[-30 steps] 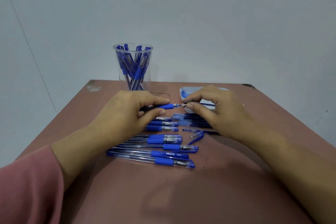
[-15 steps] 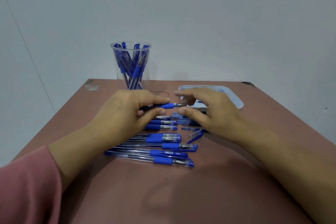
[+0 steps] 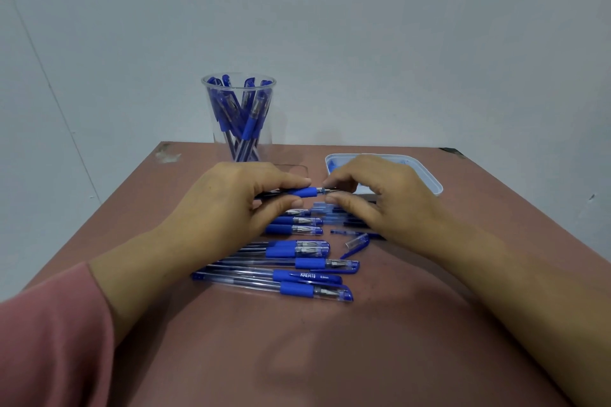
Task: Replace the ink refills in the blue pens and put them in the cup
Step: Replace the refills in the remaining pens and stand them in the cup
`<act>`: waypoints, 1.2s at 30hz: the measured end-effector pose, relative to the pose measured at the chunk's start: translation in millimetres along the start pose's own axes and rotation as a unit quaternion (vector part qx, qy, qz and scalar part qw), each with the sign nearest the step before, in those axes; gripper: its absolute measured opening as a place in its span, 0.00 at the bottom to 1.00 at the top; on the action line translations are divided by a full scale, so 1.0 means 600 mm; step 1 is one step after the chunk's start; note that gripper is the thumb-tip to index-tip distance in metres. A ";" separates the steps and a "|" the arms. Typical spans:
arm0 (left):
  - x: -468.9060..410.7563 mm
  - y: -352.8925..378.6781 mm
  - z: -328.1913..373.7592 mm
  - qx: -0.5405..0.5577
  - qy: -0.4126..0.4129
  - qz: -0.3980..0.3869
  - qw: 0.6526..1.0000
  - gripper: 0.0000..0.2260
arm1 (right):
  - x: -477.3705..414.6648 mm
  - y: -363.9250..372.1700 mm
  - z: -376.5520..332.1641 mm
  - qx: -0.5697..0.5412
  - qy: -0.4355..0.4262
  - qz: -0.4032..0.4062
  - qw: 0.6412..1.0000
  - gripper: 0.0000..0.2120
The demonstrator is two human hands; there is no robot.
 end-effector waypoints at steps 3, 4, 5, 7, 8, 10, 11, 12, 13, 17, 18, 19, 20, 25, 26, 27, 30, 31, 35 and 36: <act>-0.001 0.000 0.002 0.000 0.001 -0.005 1.000 0.16 | 0.001 0.002 0.003 0.004 0.004 -0.005 1.000 0.13; -0.001 0.000 0.002 0.000 0.001 -0.006 1.000 0.16 | 0.001 0.000 0.004 -0.004 0.010 -0.007 1.000 0.13; -0.001 0.000 0.002 -0.001 0.001 -0.005 1.000 0.15 | 0.002 -0.002 0.004 -0.010 0.014 -0.005 1.000 0.14; -0.001 -0.001 0.002 0.000 0.000 -0.002 1.000 0.16 | 0.002 -0.003 0.004 -0.016 0.011 0.001 1.000 0.11; -0.001 -0.001 0.002 0.001 0.000 0.001 1.000 0.16 | 0.002 -0.002 0.003 -0.016 0.007 0.000 1.000 0.08; -0.001 0.000 0.003 0.007 0.001 0.005 1.000 0.16 | 0.001 -0.001 0.002 -0.015 0.010 -0.003 1.000 0.09; -0.001 0.000 0.003 0.010 0.001 0.004 1.000 0.17 | 0.001 0.000 0.002 -0.015 0.018 -0.005 1.000 0.13; -0.001 0.000 0.003 0.009 0.002 0.003 1.000 0.16 | 0.002 -0.001 0.001 -0.022 0.029 -0.010 0.999 0.15; -0.001 0.000 0.003 0.006 0.003 0.000 1.000 0.15 | 0.003 -0.003 0.000 -0.040 0.039 -0.017 0.998 0.14; -0.001 0.000 0.002 0.001 0.003 -0.005 1.000 0.14 | 0.002 -0.005 -0.003 -0.024 0.007 -0.013 1.000 0.08; -0.002 0.000 0.003 0.002 0.004 -0.005 1.000 0.15 | 0.001 -0.003 -0.002 -0.018 0.004 -0.012 1.000 0.07; -0.002 0.000 0.003 0.004 0.005 -0.004 1.000 0.16 | 0.001 -0.002 -0.001 -0.017 0.012 -0.011 1.000 0.08; -0.001 0.001 0.003 0.009 0.004 -0.004 1.000 0.16 | 0.001 -0.001 0.001 -0.021 0.027 -0.012 0.999 0.10; 0.000 0.001 0.005 0.015 0.002 -0.008 1.000 0.16 | 0.005 -0.010 -0.003 -0.053 0.024 -0.023 0.998 0.10; -0.001 0.001 0.005 0.016 0.003 -0.007 1.000 0.16 | 0.004 -0.009 -0.003 -0.041 0.012 -0.018 0.999 0.09; -0.001 0.002 0.006 0.017 0.004 -0.005 1.000 0.16 | 0.003 -0.007 -0.003 -0.033 0.007 -0.015 0.999 0.07; -0.001 0.003 0.006 0.015 0.011 0.004 1.000 0.14 | 0.001 -0.002 -0.004 -0.032 0.021 -0.016 0.999 0.07; -0.001 0.003 0.006 0.011 0.012 0.007 1.000 0.14 | 0.001 -0.001 -0.004 -0.033 0.026 -0.017 0.999 0.08; -0.001 0.004 0.005 0.003 0.016 0.013 1.000 0.14 | 0.002 0.000 -0.004 -0.044 0.040 -0.021 0.998 0.08; -0.001 0.004 0.004 0.005 0.013 0.010 1.000 0.14 | 0.001 -0.001 -0.003 -0.050 0.049 -0.028 0.997 0.07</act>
Point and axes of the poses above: each hand's wrist, its own x-axis away from the middle knuckle, its own y-axis out of the palm, z = x × y, the point moved 2 cm from there along -x, towards the middle knuckle, and after that the axes turned 8 degrees about y, right-handed, at the moved point
